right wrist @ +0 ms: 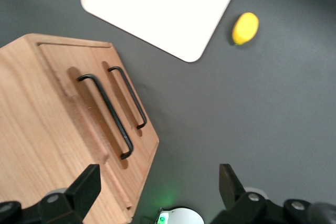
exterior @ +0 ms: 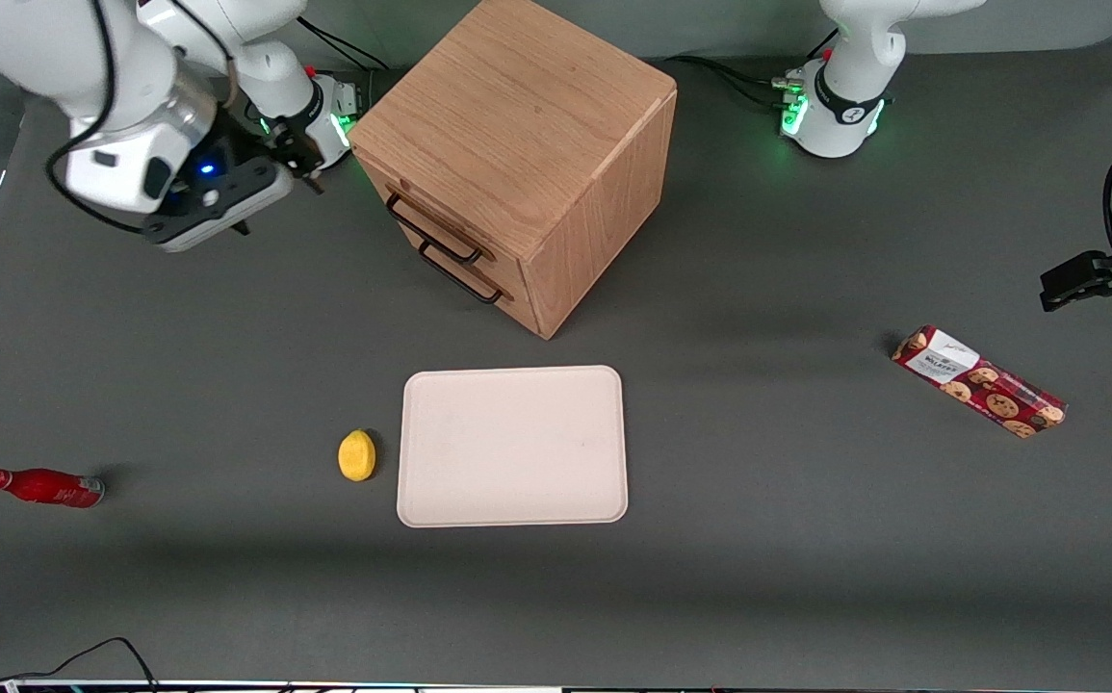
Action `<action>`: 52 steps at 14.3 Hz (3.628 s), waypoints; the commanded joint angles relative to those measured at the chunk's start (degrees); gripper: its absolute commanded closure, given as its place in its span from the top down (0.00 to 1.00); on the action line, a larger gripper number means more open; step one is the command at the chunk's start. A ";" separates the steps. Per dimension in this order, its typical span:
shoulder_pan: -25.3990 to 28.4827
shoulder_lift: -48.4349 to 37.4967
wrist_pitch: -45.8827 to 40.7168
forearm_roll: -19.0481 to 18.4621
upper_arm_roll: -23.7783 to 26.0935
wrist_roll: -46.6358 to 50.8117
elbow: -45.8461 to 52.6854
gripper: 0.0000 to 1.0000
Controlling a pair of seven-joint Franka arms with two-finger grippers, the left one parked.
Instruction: Open upper drawer
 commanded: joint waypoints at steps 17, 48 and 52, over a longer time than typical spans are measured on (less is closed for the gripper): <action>3.55 11.42 2.84 7.69 -1.87 -6.33 -0.54 1.00; 3.72 13.45 13.91 12.17 1.39 -11.77 -17.94 1.00; 3.46 13.10 14.18 12.08 1.39 -11.96 -19.00 1.00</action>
